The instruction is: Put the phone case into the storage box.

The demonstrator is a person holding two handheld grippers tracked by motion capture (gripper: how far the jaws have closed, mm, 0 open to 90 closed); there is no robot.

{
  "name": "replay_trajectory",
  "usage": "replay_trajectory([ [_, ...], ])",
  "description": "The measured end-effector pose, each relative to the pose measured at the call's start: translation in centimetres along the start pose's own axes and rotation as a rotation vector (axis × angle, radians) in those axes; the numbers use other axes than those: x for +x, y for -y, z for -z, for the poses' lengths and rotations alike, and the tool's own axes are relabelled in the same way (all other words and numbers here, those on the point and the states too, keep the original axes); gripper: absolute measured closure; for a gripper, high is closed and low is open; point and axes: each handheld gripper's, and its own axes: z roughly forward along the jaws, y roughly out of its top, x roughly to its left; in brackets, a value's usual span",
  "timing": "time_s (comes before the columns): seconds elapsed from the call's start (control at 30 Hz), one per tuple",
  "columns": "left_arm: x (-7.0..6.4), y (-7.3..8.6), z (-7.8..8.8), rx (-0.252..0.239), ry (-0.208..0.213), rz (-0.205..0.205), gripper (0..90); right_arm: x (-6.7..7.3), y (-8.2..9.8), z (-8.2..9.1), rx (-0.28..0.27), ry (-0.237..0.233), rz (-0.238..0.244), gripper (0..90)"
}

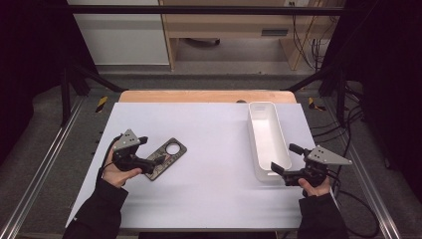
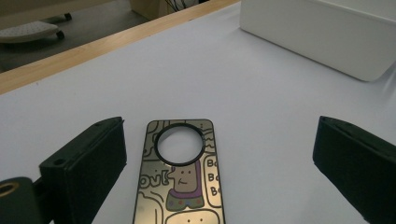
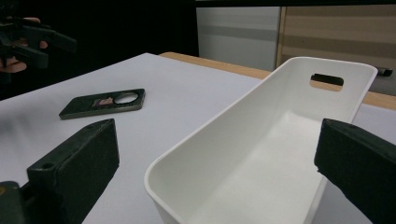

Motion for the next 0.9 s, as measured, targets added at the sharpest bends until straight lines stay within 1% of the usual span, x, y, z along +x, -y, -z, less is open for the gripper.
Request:
replay_trajectory([
  [0.07, 0.0, -0.1, -0.3, 0.015, -0.003, -0.005, 2.3, 0.0, 0.0, 0.0, 0.000, -0.001, -0.001, 0.4],
  [0.1, 0.1, -0.2, -0.7, 0.031, -0.005, -0.011, 2.3, 0.0, 0.0, 0.0, 0.000, 0.000, 0.000, 0.4],
  [0.23, 0.2, -0.3, -1.3, 0.047, -0.012, -0.014, 2.2, 0.0, 0.0, 0.0, 0.000, -0.002, -0.001, 0.4],
  [0.53, 0.9, 0.0, -3.0, 0.087, -0.020, -0.009, 2.4, 0.0, 0.0, 0.0, -0.001, -0.004, 0.000, 0.4],
  [0.67, 1.3, 0.3, -3.6, 0.098, -0.018, 0.005, 2.5, 0.0, 0.0, 0.0, -0.002, -0.002, 0.002, 0.4],
  [0.9, 1.5, 0.7, -4.5, 0.145, -0.028, -0.003, 2.7, 0.0, 0.0, 0.0, -0.002, -0.002, 0.002, 0.4],
])
